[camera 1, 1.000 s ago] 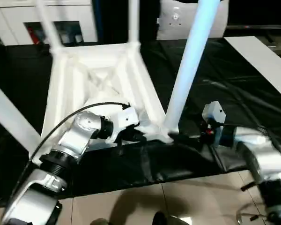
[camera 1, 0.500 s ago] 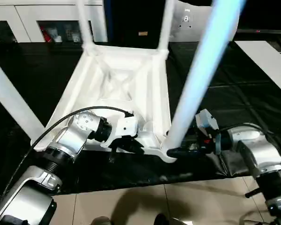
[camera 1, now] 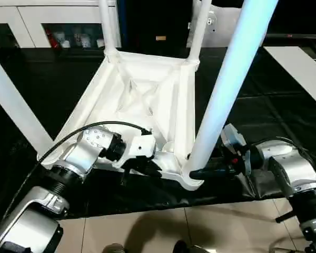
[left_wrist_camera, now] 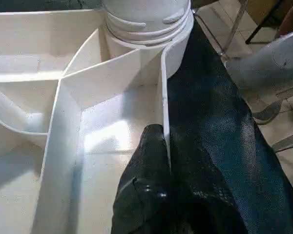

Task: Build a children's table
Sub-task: Rotate leg to tighten

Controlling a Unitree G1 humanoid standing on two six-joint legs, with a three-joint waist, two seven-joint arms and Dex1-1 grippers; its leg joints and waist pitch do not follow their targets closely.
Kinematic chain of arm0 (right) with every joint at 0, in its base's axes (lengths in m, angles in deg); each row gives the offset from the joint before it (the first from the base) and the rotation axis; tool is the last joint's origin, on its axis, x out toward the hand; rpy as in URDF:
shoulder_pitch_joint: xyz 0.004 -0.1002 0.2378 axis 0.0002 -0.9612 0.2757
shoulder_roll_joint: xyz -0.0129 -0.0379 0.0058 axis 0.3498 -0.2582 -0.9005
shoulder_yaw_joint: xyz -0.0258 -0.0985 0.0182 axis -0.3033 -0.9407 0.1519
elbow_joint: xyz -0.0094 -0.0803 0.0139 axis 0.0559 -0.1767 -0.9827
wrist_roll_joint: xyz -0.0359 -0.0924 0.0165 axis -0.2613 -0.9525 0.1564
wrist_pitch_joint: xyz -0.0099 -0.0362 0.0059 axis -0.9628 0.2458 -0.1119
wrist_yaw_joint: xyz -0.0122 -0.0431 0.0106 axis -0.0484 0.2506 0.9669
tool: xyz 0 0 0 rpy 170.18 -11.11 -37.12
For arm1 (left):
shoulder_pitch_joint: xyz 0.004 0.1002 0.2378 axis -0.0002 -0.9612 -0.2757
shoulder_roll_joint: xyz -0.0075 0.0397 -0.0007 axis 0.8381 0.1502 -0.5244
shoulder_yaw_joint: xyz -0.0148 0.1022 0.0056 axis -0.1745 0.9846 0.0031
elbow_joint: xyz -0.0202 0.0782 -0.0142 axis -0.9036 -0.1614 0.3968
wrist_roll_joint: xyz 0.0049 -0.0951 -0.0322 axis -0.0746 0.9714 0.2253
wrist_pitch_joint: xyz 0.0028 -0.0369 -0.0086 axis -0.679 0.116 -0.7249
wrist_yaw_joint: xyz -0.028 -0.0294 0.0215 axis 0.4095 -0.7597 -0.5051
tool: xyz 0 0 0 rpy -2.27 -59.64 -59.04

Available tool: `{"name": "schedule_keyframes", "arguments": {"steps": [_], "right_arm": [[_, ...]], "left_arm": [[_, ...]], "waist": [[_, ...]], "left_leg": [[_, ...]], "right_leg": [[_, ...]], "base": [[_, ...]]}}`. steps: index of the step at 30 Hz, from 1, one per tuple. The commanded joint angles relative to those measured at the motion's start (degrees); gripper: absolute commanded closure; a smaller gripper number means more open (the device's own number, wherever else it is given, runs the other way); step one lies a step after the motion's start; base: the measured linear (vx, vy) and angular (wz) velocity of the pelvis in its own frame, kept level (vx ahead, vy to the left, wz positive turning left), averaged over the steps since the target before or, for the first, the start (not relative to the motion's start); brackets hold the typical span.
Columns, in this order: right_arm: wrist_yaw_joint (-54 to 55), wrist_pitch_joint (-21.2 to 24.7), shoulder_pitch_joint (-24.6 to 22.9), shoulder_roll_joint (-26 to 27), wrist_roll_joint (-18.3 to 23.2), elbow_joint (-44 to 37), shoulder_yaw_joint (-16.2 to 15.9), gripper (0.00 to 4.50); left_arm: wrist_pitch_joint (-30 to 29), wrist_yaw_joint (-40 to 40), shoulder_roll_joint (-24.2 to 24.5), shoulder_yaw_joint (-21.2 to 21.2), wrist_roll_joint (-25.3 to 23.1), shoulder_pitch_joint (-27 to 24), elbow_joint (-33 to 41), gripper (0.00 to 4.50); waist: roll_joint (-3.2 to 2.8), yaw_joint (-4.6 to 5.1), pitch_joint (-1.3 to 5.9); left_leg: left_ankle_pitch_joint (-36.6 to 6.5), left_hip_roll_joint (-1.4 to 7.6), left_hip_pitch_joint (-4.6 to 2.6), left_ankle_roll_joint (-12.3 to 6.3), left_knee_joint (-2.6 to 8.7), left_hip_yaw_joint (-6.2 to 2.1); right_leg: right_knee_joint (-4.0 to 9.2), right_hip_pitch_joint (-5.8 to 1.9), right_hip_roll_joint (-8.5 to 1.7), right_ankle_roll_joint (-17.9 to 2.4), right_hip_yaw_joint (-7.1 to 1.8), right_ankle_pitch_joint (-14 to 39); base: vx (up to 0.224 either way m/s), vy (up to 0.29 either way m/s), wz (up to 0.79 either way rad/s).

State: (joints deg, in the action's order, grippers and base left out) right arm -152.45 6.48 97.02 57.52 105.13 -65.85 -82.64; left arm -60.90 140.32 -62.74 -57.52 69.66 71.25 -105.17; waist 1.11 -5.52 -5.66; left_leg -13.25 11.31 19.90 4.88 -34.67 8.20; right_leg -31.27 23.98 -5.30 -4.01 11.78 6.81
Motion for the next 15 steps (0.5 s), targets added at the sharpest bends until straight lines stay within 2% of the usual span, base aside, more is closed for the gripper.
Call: {"name": "schedule_keyframes", "arguments": {"steps": [1,3,5,7,10,12,13,14,15], "right_arm": [[-3.4,1.6,-0.5,-0.1,1.1,-0.7,-1.7,2.46],[-3.1,2.6,-1.0,0.0,1.7,-1.8,-1.7,2.46],[-1.0,4.7,-2.3,0.9,3.1,-4.0,-0.9,2.46],[3.2,5.0,-3.6,2.1,2.7,-5.7,-0.1,2.46],[13.2,7.8,-5.4,4.9,0.4,-8.7,0.9,2.46],[23.0,10.3,-6.0,9.4,-1.5,-9.4,2.1,2.46],[26.0,11.5,-6.1,11.2,-1.6,-9.6,2.8,2.46],[26.0,11.5,-6.1,11.2,-1.6,-9.6,2.8,2.46],[29.7,13.4,-6.0,13.4,-1.6,-10.1,3.7,2.48]], "left_arm": [[0.2,1.5,-0.2,2.2,-1.2,0.2,-0.3,4.5],[-0.8,1.1,-0.1,2.0,-1.2,0.1,-0.1,4.5],[-3.7,-0.9,-0.6,1.1,-1.0,-0.1,0.4,4.5],[-7.9,-3.1,-1.4,-0.2,-0.1,-0.4,1.7,4.5],[-14.3,-6.6,-2.4,-1.9,0.7,-1.5,5.1,4.5],[-18.7,-10.9,-4.2,-3.3,1.0,-2.4,8.3,4.5],[-20.2,-12.3,-5.0,-3.9,1.3,-2.5,9.0,4.5],[-20.2,-12.3,-5.0,-3.9,1.3,-2.5,9.0,4.5],[-22.0,-14.1,-6.0,-4.5,1.3,-2.6,9.7,4.5]], "waist": [[0.19,0.24,5.43],[0.23,0.25,5.44],[0.19,0.2,5.43],[0.24,0.19,5.35],[0.09,0.41,4.77],[-0.17,1.3,3.86],[-0.07,1.79,3.84],[-0.51,3.35,3.7],[-0.78,3.87,3.79]], "left_leg": [[2.4,2.7,0.33,-7.34,3.44,0.05],[2.4,2.75,0.3,-7.25,3.45,0.02],[2.8,2.77,0.32,-7.21,3.45,0.05],[2.7,2.9,0.27,-6.9,3.54,0.04],[-0.4,2.53,0.07,-4.93,3.93,0.1],[-7.2,1.34,-0.74,-2.54,3.85,0.33],[-8.0,1.29,-0.79,-1.84,3.72,0.34],[-11.8,1.16,-1.05,-1.38,3.28,0.01],[-13.0,1.53,-1.13,-1.64,3.27,-0.16]], "right_leg": [[2.65,-4.88,-4.48,-4.5,-4.63,18.4],[2.55,-4.85,-4.47,-4.6,-4.62,18.2],[2.49,-4.94,-4.44,-4.7,-4.7,17.6],[2.59,-4.9,-4.56,-4.6,-4.74,18.0],[3.64,-4.87,-4.54,-3.2,-4.42,23.0],[6.04,-4.68,-4.18,1.7,-3.11,33.9],[6.45,-4.72,-4.12,3.0,-2.76,35.3],[8.2,-5.0,-3.64,6.6,-0.62,38.6],[8.6,-5.39,-3.66,7.4,0.02,38.4]], "base": [[0.0,0.0,0.0],[0.0,0.0,0.0],[0.0,0.0,0.0],[0.0,0.0,0.0],[0.0,0.0,0.0],[0.0,0.0,0.0],[0.0,0.0,0.0],[0.0,0.0,0.0],[0.0,0.0,0.0]]}}
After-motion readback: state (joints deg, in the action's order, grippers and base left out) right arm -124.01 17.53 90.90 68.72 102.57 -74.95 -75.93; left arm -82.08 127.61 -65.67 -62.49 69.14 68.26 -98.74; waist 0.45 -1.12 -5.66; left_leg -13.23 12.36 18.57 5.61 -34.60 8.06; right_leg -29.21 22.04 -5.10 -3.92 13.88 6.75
